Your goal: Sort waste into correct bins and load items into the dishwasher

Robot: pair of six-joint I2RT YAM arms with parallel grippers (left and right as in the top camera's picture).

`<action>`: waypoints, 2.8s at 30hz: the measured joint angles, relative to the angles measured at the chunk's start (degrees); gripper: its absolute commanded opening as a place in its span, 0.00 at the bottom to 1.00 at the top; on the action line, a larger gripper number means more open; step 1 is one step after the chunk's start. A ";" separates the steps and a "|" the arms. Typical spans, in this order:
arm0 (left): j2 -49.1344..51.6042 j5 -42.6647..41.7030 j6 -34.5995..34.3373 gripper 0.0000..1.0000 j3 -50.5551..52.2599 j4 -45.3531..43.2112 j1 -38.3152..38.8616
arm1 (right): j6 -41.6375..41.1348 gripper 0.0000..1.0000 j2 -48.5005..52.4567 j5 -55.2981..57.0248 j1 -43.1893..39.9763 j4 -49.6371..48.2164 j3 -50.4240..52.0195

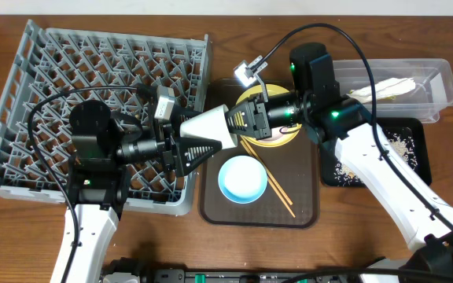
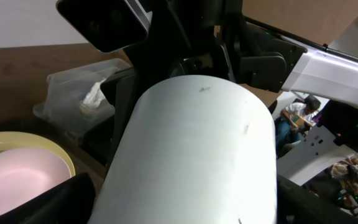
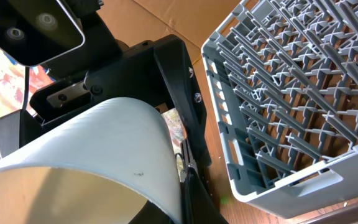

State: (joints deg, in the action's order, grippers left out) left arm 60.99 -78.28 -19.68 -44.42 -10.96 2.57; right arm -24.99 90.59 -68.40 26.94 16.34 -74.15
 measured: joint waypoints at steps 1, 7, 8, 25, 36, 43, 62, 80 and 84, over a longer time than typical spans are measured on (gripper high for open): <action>0.00 0.00 0.00 0.91 0.02 0.00 0.02 | -0.02 0.02 0.00 0.00 -0.11 0.00 0.00; 0.00 0.02 0.00 0.89 0.02 0.02 0.02 | -0.33 0.02 0.00 -0.98 -1.60 0.00 0.00; 0.00 0.02 0.00 0.88 0.02 0.02 0.02 | -0.39 0.03 0.00 -1.18 -1.90 0.00 0.00; 0.00 0.20 0.00 0.74 0.02 -1.97 0.02 | -1.11 0.28 0.02 -1.79 -2.29 0.31 0.00; 0.00 0.22 -0.02 0.64 0.02 -2.10 0.02 | -1.40 0.23 0.02 -1.95 -2.29 0.28 0.00; 0.00 0.22 -0.02 0.67 0.02 -1.86 0.02 | -1.29 0.25 0.02 -1.90 -2.29 0.48 0.00; 0.04 24.41 4.94 0.72 -0.11 26.77 0.00 | 13.53 0.39 0.02 27.96 -2.29 26.75 0.00; 0.04 50.16 6.45 0.77 -0.13 40.83 0.00 | 43.43 0.38 10.73 36.98 -2.29 37.24 0.00; 0.04 55.78 6.43 0.77 -0.13 42.14 0.02 | 45.62 0.40 12.26 35.76 -2.29 37.11 0.02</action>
State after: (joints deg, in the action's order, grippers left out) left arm 61.04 -22.50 -13.26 -44.56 31.18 2.59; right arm 20.62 102.85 -32.64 24.64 53.45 -74.13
